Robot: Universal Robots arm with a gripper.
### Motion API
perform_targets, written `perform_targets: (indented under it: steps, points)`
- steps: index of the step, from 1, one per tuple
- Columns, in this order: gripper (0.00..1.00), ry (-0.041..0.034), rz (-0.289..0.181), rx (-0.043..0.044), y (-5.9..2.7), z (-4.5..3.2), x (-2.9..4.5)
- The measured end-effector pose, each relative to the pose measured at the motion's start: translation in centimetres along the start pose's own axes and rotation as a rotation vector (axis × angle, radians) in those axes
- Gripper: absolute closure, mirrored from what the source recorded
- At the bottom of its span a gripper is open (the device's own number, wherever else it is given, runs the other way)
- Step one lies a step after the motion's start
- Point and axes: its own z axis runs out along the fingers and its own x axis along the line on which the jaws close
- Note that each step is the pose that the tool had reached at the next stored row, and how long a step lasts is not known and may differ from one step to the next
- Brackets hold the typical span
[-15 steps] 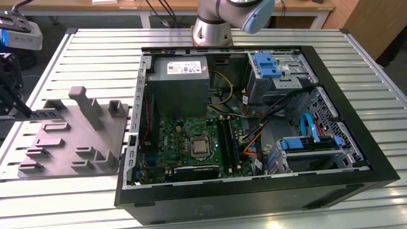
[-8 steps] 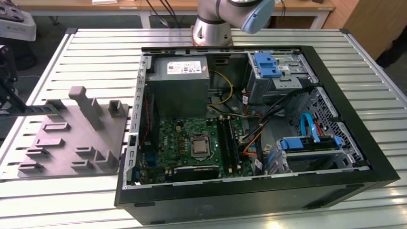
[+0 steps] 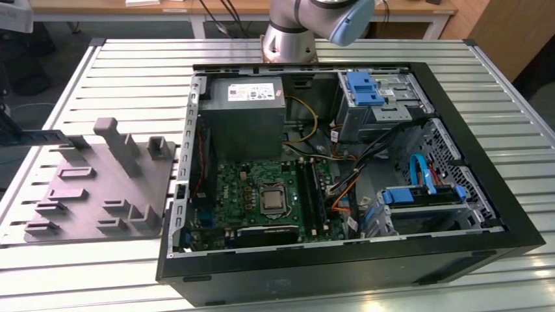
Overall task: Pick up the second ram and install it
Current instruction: 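Pick up the second ram and move it above second insertion slot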
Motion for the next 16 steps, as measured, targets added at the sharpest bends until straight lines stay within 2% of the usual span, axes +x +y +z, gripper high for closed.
perform_targets:
  steps: [6, 9, 16]
  points:
    - [0.86, -0.0023, 0.0, 0.0, 0.05, -2.07, -0.06]
    - [0.86, -0.0039, 0.0, -0.0001, 0.07, -2.85, -0.08]
    - [0.86, -0.0046, 0.0, 0.0, 0.07, -2.89, -0.08]
